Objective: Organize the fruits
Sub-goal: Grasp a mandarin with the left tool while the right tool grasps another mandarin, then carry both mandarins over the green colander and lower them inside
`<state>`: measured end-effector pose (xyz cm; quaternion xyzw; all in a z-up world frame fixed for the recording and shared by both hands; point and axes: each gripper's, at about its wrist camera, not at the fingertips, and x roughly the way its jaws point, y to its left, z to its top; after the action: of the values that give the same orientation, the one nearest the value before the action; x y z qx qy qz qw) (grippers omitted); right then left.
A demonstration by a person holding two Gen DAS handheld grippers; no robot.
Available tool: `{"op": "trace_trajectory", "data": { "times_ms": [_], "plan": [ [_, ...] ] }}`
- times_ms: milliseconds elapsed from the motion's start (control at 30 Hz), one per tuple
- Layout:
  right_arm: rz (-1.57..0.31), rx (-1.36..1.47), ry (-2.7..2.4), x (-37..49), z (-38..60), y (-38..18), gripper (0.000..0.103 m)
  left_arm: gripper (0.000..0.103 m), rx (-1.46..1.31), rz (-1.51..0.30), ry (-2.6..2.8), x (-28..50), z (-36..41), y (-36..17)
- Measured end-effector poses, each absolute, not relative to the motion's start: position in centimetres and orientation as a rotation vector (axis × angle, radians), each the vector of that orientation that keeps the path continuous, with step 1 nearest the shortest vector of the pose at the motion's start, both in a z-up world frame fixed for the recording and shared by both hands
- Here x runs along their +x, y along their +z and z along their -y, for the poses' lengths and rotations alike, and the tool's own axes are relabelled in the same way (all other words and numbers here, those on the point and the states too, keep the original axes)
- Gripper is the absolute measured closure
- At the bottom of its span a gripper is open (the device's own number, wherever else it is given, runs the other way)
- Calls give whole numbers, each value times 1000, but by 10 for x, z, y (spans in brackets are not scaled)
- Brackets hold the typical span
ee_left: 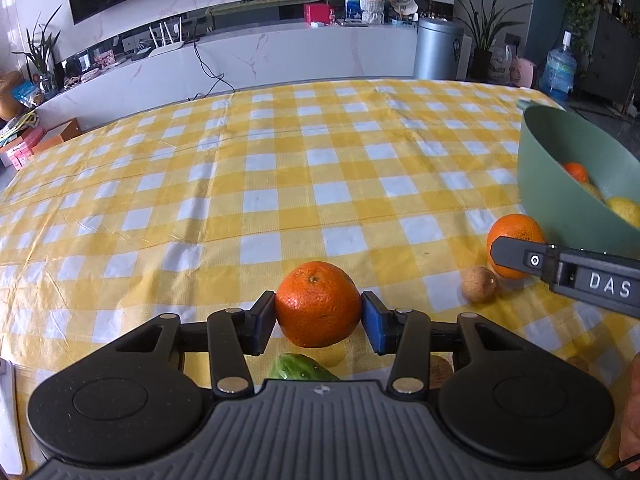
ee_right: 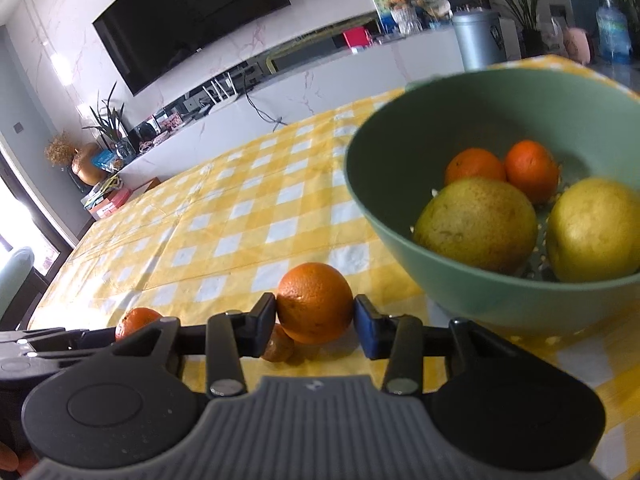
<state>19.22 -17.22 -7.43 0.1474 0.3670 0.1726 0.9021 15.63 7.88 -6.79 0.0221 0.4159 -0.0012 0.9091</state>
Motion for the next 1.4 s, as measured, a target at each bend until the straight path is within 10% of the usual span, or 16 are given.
{"op": "trace_trajectory", "data": {
  "times_ms": [1400],
  "plan": [
    [-543,211,334,139,267,15,64,52,-96,-771,-233,131,12,18]
  ]
}}
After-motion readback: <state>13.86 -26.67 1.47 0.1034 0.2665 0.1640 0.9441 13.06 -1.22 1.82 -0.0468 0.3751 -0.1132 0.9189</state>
